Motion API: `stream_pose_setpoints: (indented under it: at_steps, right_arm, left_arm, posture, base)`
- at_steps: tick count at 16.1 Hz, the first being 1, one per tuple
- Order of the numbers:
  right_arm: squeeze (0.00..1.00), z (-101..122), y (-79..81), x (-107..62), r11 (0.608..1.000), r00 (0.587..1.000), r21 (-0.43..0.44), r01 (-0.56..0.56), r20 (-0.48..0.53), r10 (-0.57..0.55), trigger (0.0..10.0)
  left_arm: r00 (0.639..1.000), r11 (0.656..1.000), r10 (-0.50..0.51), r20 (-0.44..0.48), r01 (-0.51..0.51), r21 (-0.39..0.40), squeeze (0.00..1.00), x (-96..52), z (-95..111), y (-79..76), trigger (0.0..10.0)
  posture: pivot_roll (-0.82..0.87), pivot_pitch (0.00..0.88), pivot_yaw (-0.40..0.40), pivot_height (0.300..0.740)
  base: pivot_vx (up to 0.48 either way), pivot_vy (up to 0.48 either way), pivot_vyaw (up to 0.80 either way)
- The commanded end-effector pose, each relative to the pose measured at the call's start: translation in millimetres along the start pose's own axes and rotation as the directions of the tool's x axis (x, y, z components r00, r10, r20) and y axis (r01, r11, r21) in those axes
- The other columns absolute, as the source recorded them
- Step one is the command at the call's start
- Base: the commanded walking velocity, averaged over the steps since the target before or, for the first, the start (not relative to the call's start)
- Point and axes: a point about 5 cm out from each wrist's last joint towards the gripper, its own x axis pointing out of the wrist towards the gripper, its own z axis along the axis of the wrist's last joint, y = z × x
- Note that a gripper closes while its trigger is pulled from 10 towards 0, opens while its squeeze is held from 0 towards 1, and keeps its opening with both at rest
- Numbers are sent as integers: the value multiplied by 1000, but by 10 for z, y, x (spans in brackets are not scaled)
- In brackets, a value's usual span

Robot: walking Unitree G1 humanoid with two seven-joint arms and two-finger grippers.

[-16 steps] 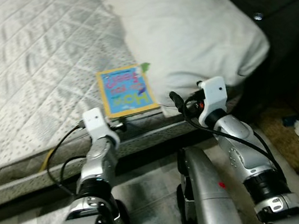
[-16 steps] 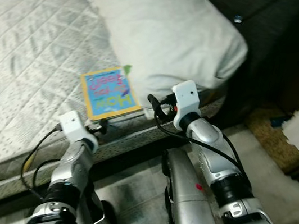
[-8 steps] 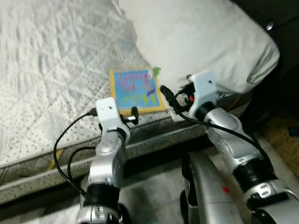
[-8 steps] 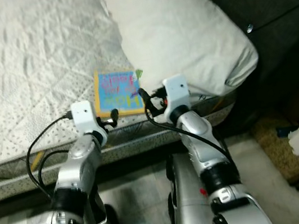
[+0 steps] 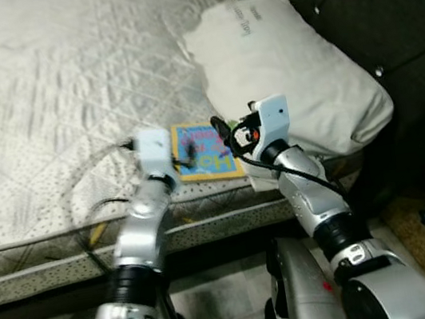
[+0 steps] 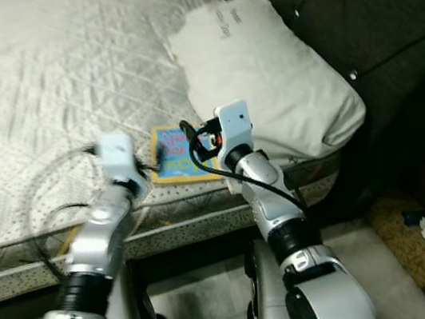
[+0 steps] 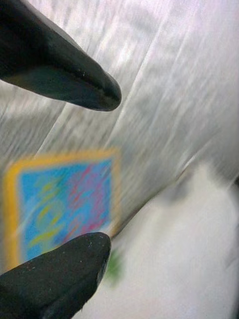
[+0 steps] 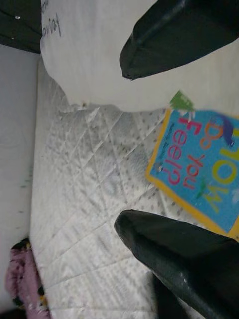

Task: Clean up the room

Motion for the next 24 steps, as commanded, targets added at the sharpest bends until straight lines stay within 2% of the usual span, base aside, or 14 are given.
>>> stream_pose_setpoints:
  at_steps: [1, 3, 5, 6, 8, 9, 11, 12, 14, 15, 16, 19, 21, 24]
  right_arm:
    - [0, 3, -31, 1, 1000, 1000, 10, 17, 9, -17, 10000]
    - [0, -23, -51, -20, 999, 999, 15, 32, 9, -32, 10000]
    - [0, -54, -118, -69, 998, 998, 12, 57, 2, -57, 10000]
    - [0, -63, -143, -98, 998, 998, 9, 64, 2, -64, 10000]
    - [0, -142, -390, -349, 988, 989, -44, 146, -25, -147, 10000]
    - [0, -167, -485, -454, 982, 983, -57, 179, -40, -181, 10000]
    - [0, -203, -583, -607, 977, 975, -55, 206, -70, -210, 10000]
    - [0, -222, -658, -740, 976, 972, -64, 207, -100, -213, 10000]
    - [0, -230, -820, -1103, 968, 958, -99, 231, -153, -244, 10000]
    - [0, -261, -857, -1175, 964, 950, -107, 243, -176, -259, 10000]
    - [0, -273, -876, -1270, 961, 944, -115, 250, -191, -268, 10000]
    - [0, -268, -843, -1612, 957, 923, -150, 249, -262, -281, 10000]
    - [0, -210, -804, -1713, 956, 914, -149, 253, -288, -287, 10000]
    - [0, -163, -781, -1768, 953, 906, -148, 265, -300, -298, 10000]
  left_arm:
    - [981, 981, 192, 13, -192, -37, 0, -93, -44, 402, 10000]
    - [944, 944, 321, -77, -325, -48, 0, -221, -266, 744, 10000]
    - [923, 926, 370, -105, -375, -33, 0, -279, -368, 912, 10000]
    - [919, 922, 381, -100, -386, -31, 0, -294, -376, 941, 10000]
    - [890, 893, 449, -81, -450, -6, 0, -285, -395, 1172, 10000]
    - [887, 890, 454, -84, -457, -6, 0, -272, -392, 1218, 10000]
    - [888, 891, 449, -96, -453, -25, 0, -251, -400, 1236, 10000]
    - [871, 877, 473, -129, -480, -25, 0, -228, -435, 1280, 10000]
    - [859, 862, 498, -117, -505, -41, 0, -237, -419, 1298, 10000]
    - [858, 860, 499, -122, -508, -49, 0, -221, -420, 1306, 10000]
    - [858, 860, 499, -122, -507, -54, 0, -235, -424, 1304, 10000]
    - [873, 889, 437, -217, -456, -46, 0, -142, -541, 1294, 10000]
    - [882, 908, 387, -270, -415, -55, 0, -47, -584, 1207, 10000]
    - [899, 936, 312, -309, -346, -62, 0, 66, -569, 1068, 10000]
  posture:
    - [6, 0, -27, 546]
    - [-2, 0, -23, 546]
    - [-11, 1, -27, 546]
    - [-19, 19, -30, 546]
    - [-74, 104, -40, 546]
    - [-90, 133, -48, 546]
    - [-115, 185, -59, 546]
    - [-137, 225, -63, 546]
    - [-176, 322, -74, 546]
    - [-180, 330, -75, 546]
    - [-191, 354, -78, 546]
    - [-220, 415, -83, 546]
    - [-233, 432, -77, 546]
    - [-241, 442, -74, 546]
  base:
    - [0, 0, 0]
    - [0, 0, 0]
    - [0, 0, 0]
    - [0, 0, 0]
    - [0, 0, 0]
    - [0, 0, 0]
    - [0, 0, 0]
    - [0, 0, 0]
    - [0, 0, 0]
    - [0, 0, 0]
    - [0, 0, 0]
    - [0, 0, 0]
    - [0, 0, 0]
    - [0, 0, 0]
